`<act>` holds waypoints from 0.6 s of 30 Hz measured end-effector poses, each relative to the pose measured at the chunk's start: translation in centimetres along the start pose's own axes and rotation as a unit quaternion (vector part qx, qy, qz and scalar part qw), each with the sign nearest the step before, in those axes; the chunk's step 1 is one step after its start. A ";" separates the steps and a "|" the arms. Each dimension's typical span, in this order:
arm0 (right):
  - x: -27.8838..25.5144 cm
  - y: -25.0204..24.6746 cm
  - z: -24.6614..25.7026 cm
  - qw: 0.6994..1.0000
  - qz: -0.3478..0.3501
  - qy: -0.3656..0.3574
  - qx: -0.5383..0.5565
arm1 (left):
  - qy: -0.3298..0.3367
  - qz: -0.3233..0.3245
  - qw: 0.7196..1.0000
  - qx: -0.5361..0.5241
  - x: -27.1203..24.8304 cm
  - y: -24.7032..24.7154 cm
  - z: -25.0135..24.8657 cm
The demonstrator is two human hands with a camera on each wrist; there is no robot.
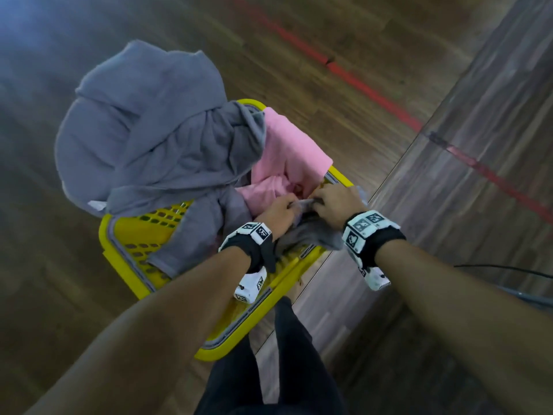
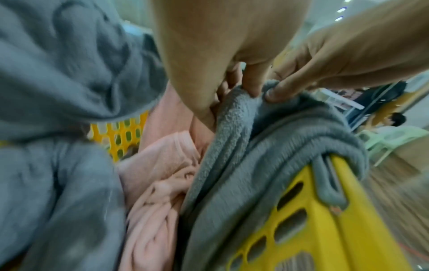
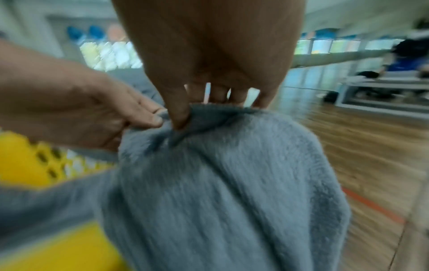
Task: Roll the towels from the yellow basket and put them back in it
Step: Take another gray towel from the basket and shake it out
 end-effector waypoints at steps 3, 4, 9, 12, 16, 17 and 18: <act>-3.1 -2.7 0.3 0.982 -0.048 0.011 0.181 | 0.090 0.008 0.995 0.034 -1.9 -2.7 -3.8; -4.5 -3.7 0.3 0.975 -0.078 0.015 0.208 | 0.120 0.019 0.991 0.047 -2.5 -3.4 -5.5; -13.8 -11.0 2.2 0.935 -0.203 0.008 0.290 | 0.258 0.088 0.958 0.091 -7.3 -6.0 -16.0; -21.2 -15.5 4.4 0.909 -0.293 0.004 0.296 | 0.338 0.110 0.928 0.116 -13.2 -6.8 -22.6; -32.0 -21.3 6.9 0.851 -0.423 -0.001 0.311 | 0.473 0.120 0.859 0.158 -22.4 -6.8 -32.8; -34.6 -22.6 7.4 0.835 -0.454 0.000 0.312 | 0.504 0.111 0.841 0.165 -24.7 -6.5 -35.3; -37.2 -23.9 7.8 0.817 -0.484 0.000 0.313 | 0.528 0.102 0.826 0.170 -27.1 -6.2 -37.8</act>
Point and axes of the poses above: each hand's wrist, its own x-axis towards the middle knuckle, its own y-axis out of the palm, z = x × y, the point moved 1 cm from there along x, towards the middle knuckle, and after that the axes turned 4 degrees about z, right-handed, at the moved point
